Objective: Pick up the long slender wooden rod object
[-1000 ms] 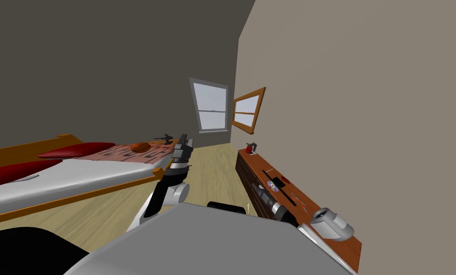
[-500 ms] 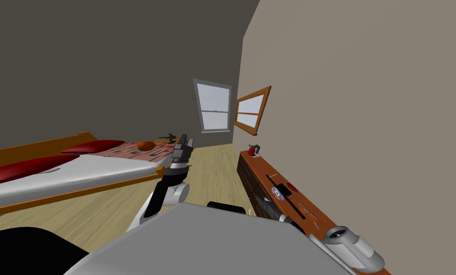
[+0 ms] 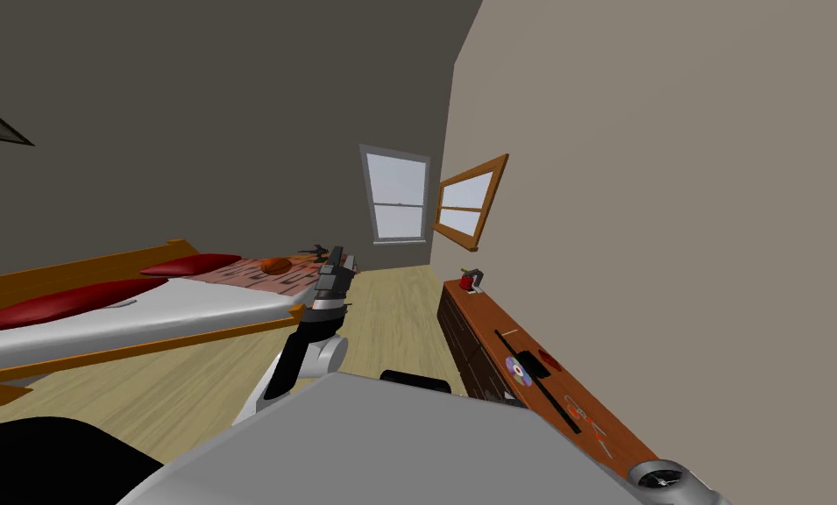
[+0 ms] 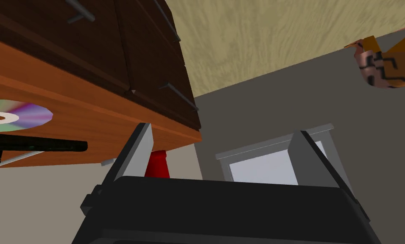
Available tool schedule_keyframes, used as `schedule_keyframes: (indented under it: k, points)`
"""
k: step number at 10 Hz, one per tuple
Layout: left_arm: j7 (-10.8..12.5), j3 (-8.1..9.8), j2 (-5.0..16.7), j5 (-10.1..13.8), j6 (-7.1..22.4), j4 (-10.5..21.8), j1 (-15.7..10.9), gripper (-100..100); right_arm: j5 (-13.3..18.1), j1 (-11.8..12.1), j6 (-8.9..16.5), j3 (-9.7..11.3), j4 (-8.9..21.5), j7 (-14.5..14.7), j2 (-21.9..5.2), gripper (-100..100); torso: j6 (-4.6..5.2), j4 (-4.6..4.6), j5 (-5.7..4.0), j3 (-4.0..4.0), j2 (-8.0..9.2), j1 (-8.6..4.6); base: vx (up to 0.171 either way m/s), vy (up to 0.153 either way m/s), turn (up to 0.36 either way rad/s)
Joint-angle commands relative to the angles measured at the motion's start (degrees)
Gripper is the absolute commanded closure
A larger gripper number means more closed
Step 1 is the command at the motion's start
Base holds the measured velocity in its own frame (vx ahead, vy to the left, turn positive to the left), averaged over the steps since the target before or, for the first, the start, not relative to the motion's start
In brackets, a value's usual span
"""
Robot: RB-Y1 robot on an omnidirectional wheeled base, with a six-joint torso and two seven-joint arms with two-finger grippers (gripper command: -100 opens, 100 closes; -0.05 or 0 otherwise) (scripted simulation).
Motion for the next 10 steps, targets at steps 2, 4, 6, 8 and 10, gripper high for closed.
schedule_keyframes:
  k: [2, 4, 6, 8, 10]
  points:
    - [0.0, 0.0, 0.0, 0.0, 0.0, 0.0, 0.0, 0, 0.94, -0.04, 0.54, 2.34, 4.67, -0.01, -1.88, -100, -0.01, 0.0, 0.01, -0.02, -0.04, 0.02, 0.079, -0.022, 0.083]
    - [0.0, 0.0, 0.0, 0.0, 0.0, 0.0, 0.0, 0, 1.64, -0.32, 0.7, 4.3, 7.24, -0.04, -3.36, -100, 0.01, 0.03, 0.01, 0.08, 0.15, 0.05, 0.034, -0.027, 0.063]
    - [0.0, 0.0, 0.0, 0.0, 0.0, 0.0, 0.0, 0, 1.64, -0.32, 0.7, 4.3, 8.16, -0.04, -3.36, -100, -0.01, 0.03, 0.0, 0.05, 0.08, -0.01, 0.042, -0.025, 0.03]
    - [0.0, 0.0, 0.0, 0.0, 0.0, 0.0, 0.0, 0, 2.24, -0.59, 0.83, 6.2, 11.39, -0.09, -4.72, -100, -0.02, 0.03, 0.01, 0.05, 0.08, 0.02, 0.06, -0.032, 0.09]
    - [0.0, 0.0, 0.0, 0.0, 0.0, 0.0, 0.0, 0, 2.74, -0.86, 0.94, 8.03, 14.41, -0.16, -5.91, -100, -0.03, 0.01, 0.0, -0.01, -0.03, -0.05, 0.08, -0.046, 0.084]
